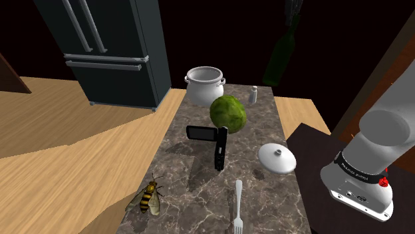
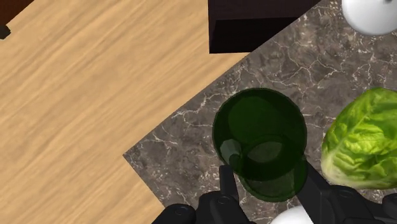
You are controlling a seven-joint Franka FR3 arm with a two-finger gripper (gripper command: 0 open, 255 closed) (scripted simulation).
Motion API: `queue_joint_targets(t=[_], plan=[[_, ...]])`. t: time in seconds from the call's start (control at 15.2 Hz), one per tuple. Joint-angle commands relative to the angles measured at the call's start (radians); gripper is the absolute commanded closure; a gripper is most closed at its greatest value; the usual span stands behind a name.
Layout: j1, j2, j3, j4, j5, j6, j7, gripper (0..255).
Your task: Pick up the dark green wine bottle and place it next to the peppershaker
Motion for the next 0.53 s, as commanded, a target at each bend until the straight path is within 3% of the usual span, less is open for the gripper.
queue_joint_targets(t=[0.0,0.46], plan=[[-0.001,-0.008,-0.001,-0.038,-0.001,0.031,-0.003,255],[0.000,-0.029,0.000,-0.160,-0.004,0.132,0.001,255]])
